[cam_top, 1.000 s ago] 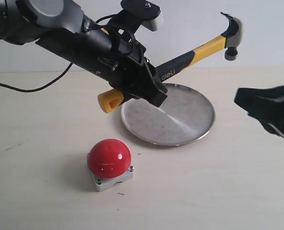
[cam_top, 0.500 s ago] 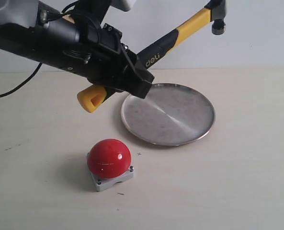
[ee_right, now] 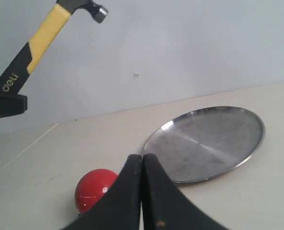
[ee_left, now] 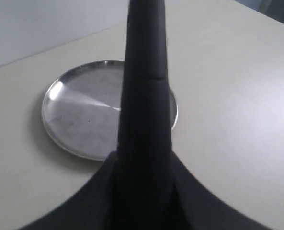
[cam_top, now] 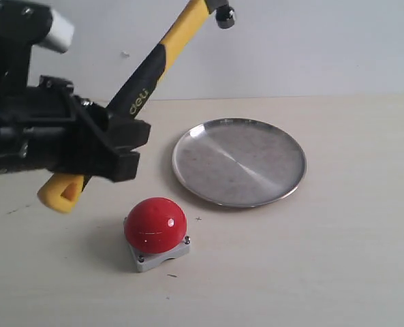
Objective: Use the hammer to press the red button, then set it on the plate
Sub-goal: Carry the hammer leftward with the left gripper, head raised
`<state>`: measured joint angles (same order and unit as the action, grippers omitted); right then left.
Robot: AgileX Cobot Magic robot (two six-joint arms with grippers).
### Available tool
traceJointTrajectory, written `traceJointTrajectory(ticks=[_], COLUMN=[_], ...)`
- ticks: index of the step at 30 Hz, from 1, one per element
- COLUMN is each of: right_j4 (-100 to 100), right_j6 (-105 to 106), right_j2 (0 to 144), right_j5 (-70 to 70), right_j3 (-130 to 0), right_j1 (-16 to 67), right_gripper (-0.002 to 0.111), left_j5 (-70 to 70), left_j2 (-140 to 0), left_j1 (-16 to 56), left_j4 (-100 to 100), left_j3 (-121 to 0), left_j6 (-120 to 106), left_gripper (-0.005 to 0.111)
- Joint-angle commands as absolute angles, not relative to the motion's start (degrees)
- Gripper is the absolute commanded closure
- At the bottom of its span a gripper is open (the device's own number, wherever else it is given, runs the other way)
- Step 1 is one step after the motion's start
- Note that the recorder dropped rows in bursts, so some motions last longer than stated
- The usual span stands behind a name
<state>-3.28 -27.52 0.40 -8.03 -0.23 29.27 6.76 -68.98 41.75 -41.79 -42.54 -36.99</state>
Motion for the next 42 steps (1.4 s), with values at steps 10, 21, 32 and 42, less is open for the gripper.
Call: traceJointTrajectory(ticks=[10,21,32,42], right_j4=[-3.1,-3.1,-3.1,-3.1], right_j6=[-27.15,-27.15,-27.15,-27.15], right_j2=[0.16,0.16,0.16,0.16], right_j5=[-8.06,-8.06,-8.06,-7.67], right_j3=[0.0,0.0,0.0,0.0], right_j1=[29.28,29.28,29.28,29.28], right_gripper=[0.108,0.108,0.108,0.108], left_j5=[-22.69,-30.57,-12.29,12.06], left_j2=[-52.28,-52.28,-48.26,-36.94], left_j1=[51.96,51.97,44.87,19.38], left_j4=[-56.16,-63.19,-65.62,-63.75], left_j3=[-16.65,-16.65,-16.65,-14.63], left_j6=[-37.52,-44.81,-50.27,-50.78], left_gripper=[0.107,0.107,0.107,0.107])
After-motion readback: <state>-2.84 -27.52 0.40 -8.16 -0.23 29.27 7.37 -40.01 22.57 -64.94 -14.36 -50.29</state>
